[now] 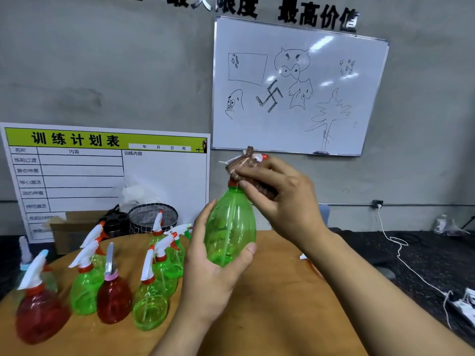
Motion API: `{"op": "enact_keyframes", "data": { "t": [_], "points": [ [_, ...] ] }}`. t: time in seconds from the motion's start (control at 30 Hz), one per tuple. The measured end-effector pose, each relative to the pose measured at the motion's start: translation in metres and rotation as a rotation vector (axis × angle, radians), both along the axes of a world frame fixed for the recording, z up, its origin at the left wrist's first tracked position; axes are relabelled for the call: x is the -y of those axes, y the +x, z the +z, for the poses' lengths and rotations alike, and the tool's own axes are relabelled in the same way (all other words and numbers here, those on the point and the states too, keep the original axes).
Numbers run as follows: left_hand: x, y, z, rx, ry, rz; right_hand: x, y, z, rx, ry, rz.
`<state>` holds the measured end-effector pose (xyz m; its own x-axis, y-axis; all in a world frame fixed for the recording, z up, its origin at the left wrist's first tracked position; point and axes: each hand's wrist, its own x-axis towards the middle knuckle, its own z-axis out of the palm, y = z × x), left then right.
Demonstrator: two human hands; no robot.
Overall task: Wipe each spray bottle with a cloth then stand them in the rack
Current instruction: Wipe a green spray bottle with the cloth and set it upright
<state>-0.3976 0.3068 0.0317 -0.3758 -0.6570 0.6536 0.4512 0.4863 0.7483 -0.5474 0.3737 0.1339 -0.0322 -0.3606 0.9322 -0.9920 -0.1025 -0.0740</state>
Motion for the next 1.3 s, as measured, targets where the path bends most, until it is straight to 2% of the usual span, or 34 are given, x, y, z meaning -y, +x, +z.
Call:
{"op": "enact_keyframes", "data": {
  "t": [0.17, 0.3, 0.37, 0.5, 0.6, 0.73, 0.8, 0.93, 1.17, 1.3],
  "points": [
    [0.011, 0.001, -0.011, 0.004, 0.037, 0.0, 0.011, -0.024, 0.0, 0.164, -0.153, -0.206],
    [0.014, 0.002, -0.018, 0.009, 0.06, -0.009, 0.015, -0.016, -0.009, 0.032, -0.119, -0.095],
    [0.016, 0.001, -0.021, 0.017, 0.068, 0.0, 0.02, -0.018, -0.016, -0.012, -0.079, -0.121],
    [0.02, 0.0, -0.029, 0.021, 0.094, -0.004, 0.023, -0.035, -0.023, 0.156, -0.134, -0.177],
    [0.018, -0.002, -0.032, 0.012, 0.118, -0.037, 0.02, -0.03, -0.033, 0.028, -0.105, -0.147],
    [0.023, -0.006, -0.034, -0.005, 0.151, -0.027, 0.013, -0.031, -0.063, -0.076, 0.059, -0.148],
    [0.029, -0.006, -0.037, 0.001, 0.152, -0.014, 0.01, -0.035, -0.076, -0.011, 0.092, -0.15],
    [0.032, -0.003, -0.045, 0.038, 0.162, -0.012, 0.014, -0.038, -0.064, 0.184, -0.059, -0.129],
    [0.031, -0.007, -0.041, 0.046, 0.153, -0.037, 0.039, -0.048, -0.042, 0.234, -0.068, -0.178],
    [0.032, -0.005, -0.037, 0.055, 0.139, -0.052, 0.038, -0.049, -0.04, 0.209, -0.068, -0.106]
  ]
}}
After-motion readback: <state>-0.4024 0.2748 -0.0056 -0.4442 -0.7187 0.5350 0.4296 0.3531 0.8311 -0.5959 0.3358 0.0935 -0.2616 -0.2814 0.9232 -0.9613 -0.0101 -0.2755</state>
